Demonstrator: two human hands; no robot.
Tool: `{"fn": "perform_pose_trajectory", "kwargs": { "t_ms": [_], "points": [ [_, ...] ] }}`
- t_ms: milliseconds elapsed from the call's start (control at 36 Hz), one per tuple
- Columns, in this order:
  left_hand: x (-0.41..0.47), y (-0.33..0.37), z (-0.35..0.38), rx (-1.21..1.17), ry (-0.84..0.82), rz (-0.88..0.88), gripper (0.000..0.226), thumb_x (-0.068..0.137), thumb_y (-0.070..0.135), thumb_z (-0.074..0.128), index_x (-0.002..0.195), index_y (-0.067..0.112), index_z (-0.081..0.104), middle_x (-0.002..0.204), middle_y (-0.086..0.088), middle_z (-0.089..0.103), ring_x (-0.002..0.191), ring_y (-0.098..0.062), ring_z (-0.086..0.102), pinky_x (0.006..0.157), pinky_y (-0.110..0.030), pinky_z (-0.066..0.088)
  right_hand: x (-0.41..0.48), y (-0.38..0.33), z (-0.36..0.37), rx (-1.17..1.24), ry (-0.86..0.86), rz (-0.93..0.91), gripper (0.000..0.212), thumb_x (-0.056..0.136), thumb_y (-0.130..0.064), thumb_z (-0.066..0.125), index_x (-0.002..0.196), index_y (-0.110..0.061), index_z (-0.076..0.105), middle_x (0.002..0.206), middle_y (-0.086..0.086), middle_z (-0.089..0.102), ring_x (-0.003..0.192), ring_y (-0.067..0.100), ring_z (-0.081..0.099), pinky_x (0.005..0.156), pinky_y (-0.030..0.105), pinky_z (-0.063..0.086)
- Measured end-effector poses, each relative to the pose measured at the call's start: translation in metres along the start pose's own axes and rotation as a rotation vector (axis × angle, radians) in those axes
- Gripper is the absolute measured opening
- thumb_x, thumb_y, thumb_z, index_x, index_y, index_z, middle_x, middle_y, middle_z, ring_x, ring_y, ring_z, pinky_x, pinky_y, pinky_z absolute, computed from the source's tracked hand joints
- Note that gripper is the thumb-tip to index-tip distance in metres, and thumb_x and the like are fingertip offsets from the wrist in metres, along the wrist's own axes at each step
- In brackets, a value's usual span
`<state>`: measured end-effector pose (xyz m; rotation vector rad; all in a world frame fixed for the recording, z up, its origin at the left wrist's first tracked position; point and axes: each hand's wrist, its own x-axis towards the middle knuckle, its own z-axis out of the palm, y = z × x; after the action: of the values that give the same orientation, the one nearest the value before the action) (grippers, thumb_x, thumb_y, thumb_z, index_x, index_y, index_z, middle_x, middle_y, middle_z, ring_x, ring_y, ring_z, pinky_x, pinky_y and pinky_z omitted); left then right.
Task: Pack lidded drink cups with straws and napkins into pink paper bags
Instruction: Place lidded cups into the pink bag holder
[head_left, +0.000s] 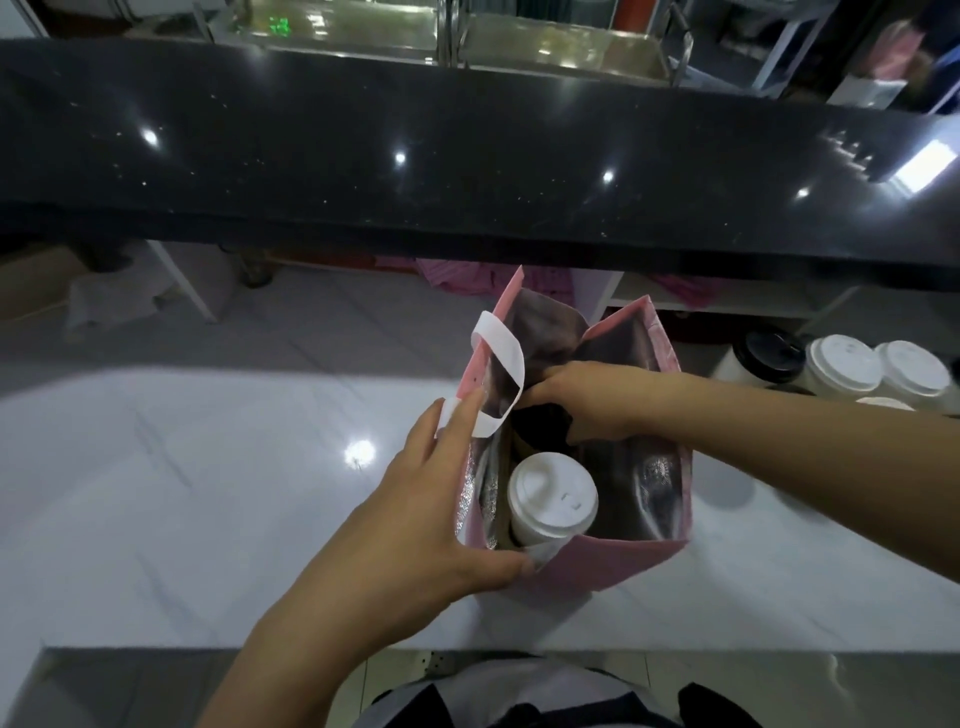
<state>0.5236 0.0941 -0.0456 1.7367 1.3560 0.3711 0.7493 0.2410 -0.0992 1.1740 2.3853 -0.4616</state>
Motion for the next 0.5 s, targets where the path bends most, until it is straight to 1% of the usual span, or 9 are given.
{"fn": "perform_pose_trajectory", "kwargs": {
  "t_ms": [83,167,222,250,306,333,389,444,500],
  "points": [
    [-0.001,0.000,0.000,0.012,-0.011,0.007,0.124,0.063,0.058,0.082,0.142,0.066,-0.013,0.154,0.035,0.006,0.145,-0.009,0.024,0.110,-0.042,0.043,0.001,-0.001,0.002,-0.005,0.001,0.004,0.076,0.081,-0.013,0.072,0.146,-0.037,0.042,0.146,-0.003,0.048,0.129,0.024,0.049,0.106,0.040,0.044],
    [-0.002,0.003,-0.001,0.018,-0.024,-0.006,0.122,0.067,0.057,0.081,0.141,0.065,-0.016,0.154,0.038,-0.007,0.149,-0.005,0.014,0.114,-0.032,0.035,-0.002,-0.002,0.002,-0.005,0.007,0.014,0.077,0.081,-0.012,0.071,0.147,-0.037,0.040,0.146,-0.002,0.047,0.129,0.024,0.049,0.106,0.039,0.044],
    [-0.002,0.003,-0.001,0.016,-0.029,-0.007,0.122,0.069,0.055,0.080,0.141,0.065,-0.016,0.153,0.040,-0.010,0.148,-0.003,0.012,0.112,-0.027,0.033,-0.006,-0.004,0.000,0.000,0.010,0.021,0.078,0.083,-0.010,0.070,0.149,-0.037,0.038,0.149,-0.002,0.045,0.131,0.024,0.046,0.107,0.037,0.041],
    [-0.001,0.002,-0.001,0.019,-0.027,0.003,0.121,0.069,0.056,0.080,0.141,0.065,-0.016,0.154,0.039,-0.010,0.149,-0.004,0.012,0.113,-0.029,0.033,-0.008,-0.005,0.000,-0.002,0.008,0.026,0.079,0.083,-0.009,0.069,0.149,-0.037,0.037,0.150,-0.002,0.043,0.133,0.024,0.045,0.107,0.037,0.040],
    [0.000,-0.001,-0.001,0.029,-0.019,0.022,0.119,0.070,0.058,0.079,0.142,0.065,-0.015,0.156,0.036,-0.009,0.150,-0.007,0.010,0.116,-0.040,0.034,-0.012,-0.008,-0.001,-0.009,0.004,0.041,0.081,0.084,-0.008,0.068,0.151,-0.038,0.035,0.153,-0.003,0.040,0.135,0.025,0.043,0.108,0.037,0.038],
    [0.001,-0.002,-0.001,0.034,-0.014,0.026,0.116,0.071,0.059,0.077,0.142,0.065,-0.015,0.156,0.036,-0.011,0.151,-0.008,0.007,0.117,-0.042,0.033,-0.014,-0.010,-0.002,-0.008,0.006,0.049,0.081,0.084,-0.008,0.068,0.151,-0.038,0.035,0.155,-0.005,0.038,0.137,0.025,0.042,0.109,0.038,0.038],
    [0.002,-0.003,-0.001,0.048,-0.009,0.034,0.111,0.076,0.059,0.073,0.142,0.064,-0.016,0.154,0.037,-0.020,0.151,-0.004,-0.001,0.119,-0.039,0.028,-0.020,-0.014,-0.005,0.019,0.035,0.069,0.077,0.084,-0.008,0.068,0.149,-0.038,0.038,0.154,-0.008,0.040,0.137,0.022,0.042,0.110,0.038,0.038],
    [0.003,-0.003,-0.001,0.061,-0.013,0.053,0.107,0.079,0.058,0.070,0.143,0.063,-0.016,0.149,0.039,-0.029,0.148,0.001,-0.011,0.118,-0.035,0.022,-0.032,-0.019,-0.012,0.054,0.072,0.106,0.067,0.086,-0.010,0.065,0.144,-0.037,0.046,0.149,-0.011,0.047,0.135,0.018,0.045,0.111,0.036,0.040],
    [0.005,-0.003,-0.002,0.064,-0.023,0.084,0.104,0.081,0.058,0.068,0.143,0.063,-0.014,0.146,0.040,-0.034,0.146,0.005,-0.018,0.118,-0.032,0.017,-0.051,-0.025,-0.021,0.078,0.098,0.161,0.056,0.089,-0.015,0.064,0.140,-0.036,0.051,0.144,-0.012,0.052,0.130,0.015,0.050,0.108,0.036,0.042]
  ]
}}
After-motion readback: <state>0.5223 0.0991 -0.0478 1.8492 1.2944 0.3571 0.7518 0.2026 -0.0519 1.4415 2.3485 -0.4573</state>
